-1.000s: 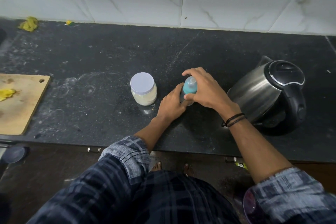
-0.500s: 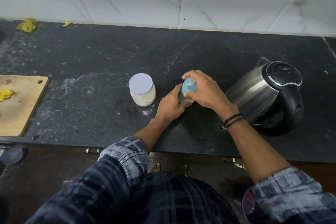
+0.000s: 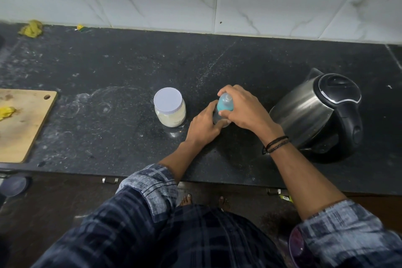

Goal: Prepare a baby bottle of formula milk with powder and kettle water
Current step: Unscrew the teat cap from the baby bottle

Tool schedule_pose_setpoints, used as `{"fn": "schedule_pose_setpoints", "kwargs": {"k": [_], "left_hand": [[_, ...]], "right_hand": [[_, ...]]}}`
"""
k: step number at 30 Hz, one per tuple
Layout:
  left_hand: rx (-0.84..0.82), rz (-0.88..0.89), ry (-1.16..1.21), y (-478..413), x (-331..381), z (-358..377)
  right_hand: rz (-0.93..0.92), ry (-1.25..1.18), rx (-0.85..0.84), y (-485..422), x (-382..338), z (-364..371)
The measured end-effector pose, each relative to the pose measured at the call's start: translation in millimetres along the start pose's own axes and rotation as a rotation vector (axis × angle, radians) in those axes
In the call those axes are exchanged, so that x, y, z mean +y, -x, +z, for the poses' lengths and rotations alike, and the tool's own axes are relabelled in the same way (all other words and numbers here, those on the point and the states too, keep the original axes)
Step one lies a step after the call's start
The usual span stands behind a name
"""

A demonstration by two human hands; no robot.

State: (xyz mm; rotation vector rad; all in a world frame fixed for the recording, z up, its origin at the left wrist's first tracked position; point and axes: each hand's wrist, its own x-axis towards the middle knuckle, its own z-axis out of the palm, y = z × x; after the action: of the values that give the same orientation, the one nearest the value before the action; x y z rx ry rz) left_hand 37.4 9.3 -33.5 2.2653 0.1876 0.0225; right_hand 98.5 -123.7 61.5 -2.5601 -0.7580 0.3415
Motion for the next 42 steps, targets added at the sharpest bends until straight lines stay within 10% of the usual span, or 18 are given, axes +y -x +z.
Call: {"fn": "schedule_pose_setpoints", "kwargs": {"k": [42], "left_hand": [[0.009, -0.005, -0.001, -0.2, -2.9, 1.6]], "right_hand": [[-0.004, -0.034, 0.015, 0.9, 0.5, 1.2]]}}
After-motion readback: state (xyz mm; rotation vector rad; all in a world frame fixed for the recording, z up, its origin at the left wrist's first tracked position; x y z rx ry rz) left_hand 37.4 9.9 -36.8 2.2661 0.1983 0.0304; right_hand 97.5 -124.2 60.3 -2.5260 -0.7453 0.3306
